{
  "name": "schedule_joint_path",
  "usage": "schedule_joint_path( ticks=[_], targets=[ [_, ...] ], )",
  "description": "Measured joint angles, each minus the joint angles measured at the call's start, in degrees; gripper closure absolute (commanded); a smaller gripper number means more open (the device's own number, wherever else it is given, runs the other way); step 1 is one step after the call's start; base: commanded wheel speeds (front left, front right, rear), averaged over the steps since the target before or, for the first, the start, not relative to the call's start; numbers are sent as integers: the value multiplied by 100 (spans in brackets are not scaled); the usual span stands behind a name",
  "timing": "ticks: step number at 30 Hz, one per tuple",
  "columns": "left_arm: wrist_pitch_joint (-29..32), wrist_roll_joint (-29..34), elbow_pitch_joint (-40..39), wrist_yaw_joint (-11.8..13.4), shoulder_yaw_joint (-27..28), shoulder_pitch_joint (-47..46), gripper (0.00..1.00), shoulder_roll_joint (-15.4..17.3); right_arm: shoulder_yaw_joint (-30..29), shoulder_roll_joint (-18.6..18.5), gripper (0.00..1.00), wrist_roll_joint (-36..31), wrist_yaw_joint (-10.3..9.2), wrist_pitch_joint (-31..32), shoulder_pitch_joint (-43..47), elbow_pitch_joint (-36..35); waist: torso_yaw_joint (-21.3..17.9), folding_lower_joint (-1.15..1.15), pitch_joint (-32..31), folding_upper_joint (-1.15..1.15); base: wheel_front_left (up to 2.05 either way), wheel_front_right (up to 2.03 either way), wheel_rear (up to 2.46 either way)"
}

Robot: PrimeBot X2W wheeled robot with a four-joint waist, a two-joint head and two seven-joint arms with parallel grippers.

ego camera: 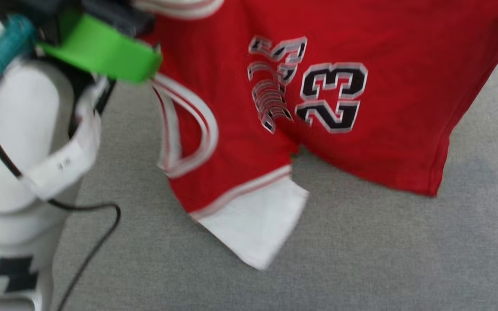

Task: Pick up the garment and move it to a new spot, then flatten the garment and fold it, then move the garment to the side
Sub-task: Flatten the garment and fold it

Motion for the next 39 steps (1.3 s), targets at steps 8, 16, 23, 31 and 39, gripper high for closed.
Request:
schedule_joint_path(
  ticks=[8, 16, 23, 31, 39],
  targets=[
    [174, -417, 1025, -1, -592, -2530, 100, 285, -48, 202, 100, -478, 1, 381, -1836, 450, -131, 0, 674, 0, 0, 0, 0],
    [-9, -736, 2186, -1, -1184, -4941, 100, 523, 210, 470, 100, -1020, 0, 196, -4095, 1435, -283, 1, 1430, 0, 0, 0, 0],
    [-291, -1082, 3232, -1, -1586, -6088, 100, 523, 635, 668, 100, -1106, 0, -259, -5240, 2408, -374, 1, 1965, 0, 0, 0, 0],
    [-871, -1570, 4163, -1, -2183, -5995, 100, 587, 1564, 882, 100, -791, 1, -777, -5348, 3228, -425, 1, 2383, 0, 0, 0, 0],
    [-1121, -1767, 4236, -1, -2317, -4903, 100, 671, 2292, 905, 100, -200, 1, -1162, -4620, 3376, -350, 1, 2164, 0, 0, 0, 0]
  ],
)
